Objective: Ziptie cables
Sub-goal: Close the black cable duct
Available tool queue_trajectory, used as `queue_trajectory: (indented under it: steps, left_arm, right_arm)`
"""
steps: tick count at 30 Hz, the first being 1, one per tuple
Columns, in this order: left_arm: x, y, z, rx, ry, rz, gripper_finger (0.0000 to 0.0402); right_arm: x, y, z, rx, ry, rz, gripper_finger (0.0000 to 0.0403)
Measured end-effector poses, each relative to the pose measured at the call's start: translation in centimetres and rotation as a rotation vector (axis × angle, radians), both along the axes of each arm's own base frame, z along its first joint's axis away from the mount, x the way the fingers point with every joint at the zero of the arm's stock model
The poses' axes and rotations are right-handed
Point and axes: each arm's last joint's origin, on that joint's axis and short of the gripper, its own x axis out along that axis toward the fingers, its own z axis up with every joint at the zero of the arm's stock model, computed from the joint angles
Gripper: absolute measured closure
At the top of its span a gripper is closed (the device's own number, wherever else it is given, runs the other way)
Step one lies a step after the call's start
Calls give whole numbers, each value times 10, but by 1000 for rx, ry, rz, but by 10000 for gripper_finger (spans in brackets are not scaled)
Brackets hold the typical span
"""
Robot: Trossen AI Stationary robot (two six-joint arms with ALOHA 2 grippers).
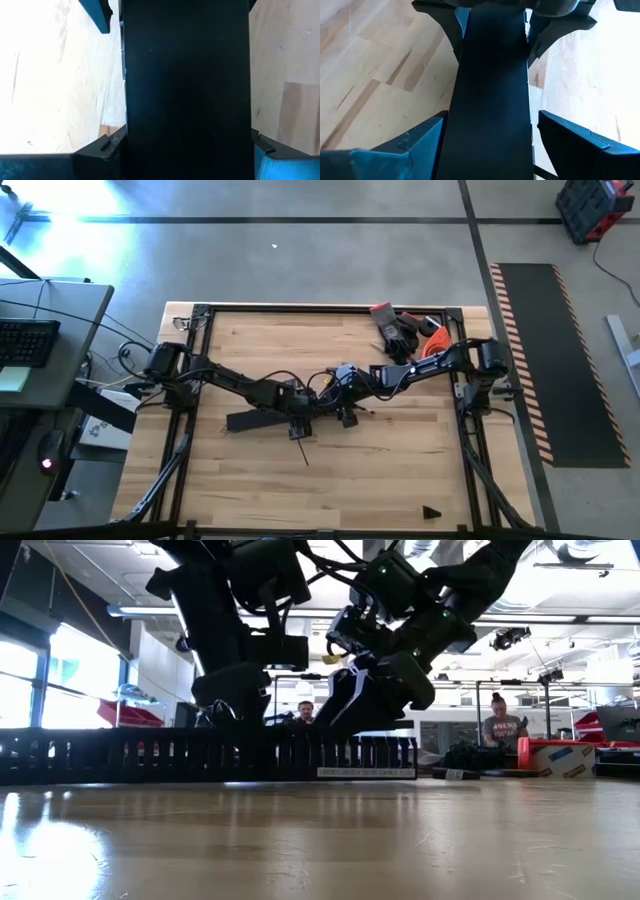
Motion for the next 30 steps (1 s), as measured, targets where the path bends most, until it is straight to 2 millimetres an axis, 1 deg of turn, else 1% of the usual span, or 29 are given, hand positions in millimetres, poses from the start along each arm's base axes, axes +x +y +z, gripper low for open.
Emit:
queue_trajectory:
  steps: [6, 12, 14, 19, 25, 27, 30]
  left_arm:
    - [1, -2, -3, 1, 3, -5, 198]
    - [1, -2, -3, 13, 4, 3, 198]
    - [1, -2, -4, 16, 4, 3, 198]
    - [0, -3, -5, 15, 5, 12, 198]
    - [0, -4, -6, 16, 11, 13, 198]
    - [0, -4, -6, 15, 13, 14, 198]
    - [-1, -5, -7, 5, 15, -4, 205]
  right_arm:
    - [-1, 2, 0, 3, 4, 30, 120]
    - [-1, -1, -2, -15, 26, -8, 134]
    - [-1, -2, -4, -8, 39, -7, 145]
    - [-2, 2, -4, -16, 43, -5, 186]
    - [1, 3, -1, -19, 45, -11, 186]
    - [1, 4, 1, -22, 43, -10, 178]
    - [-1, 6, 7, -38, 36, -9, 173]
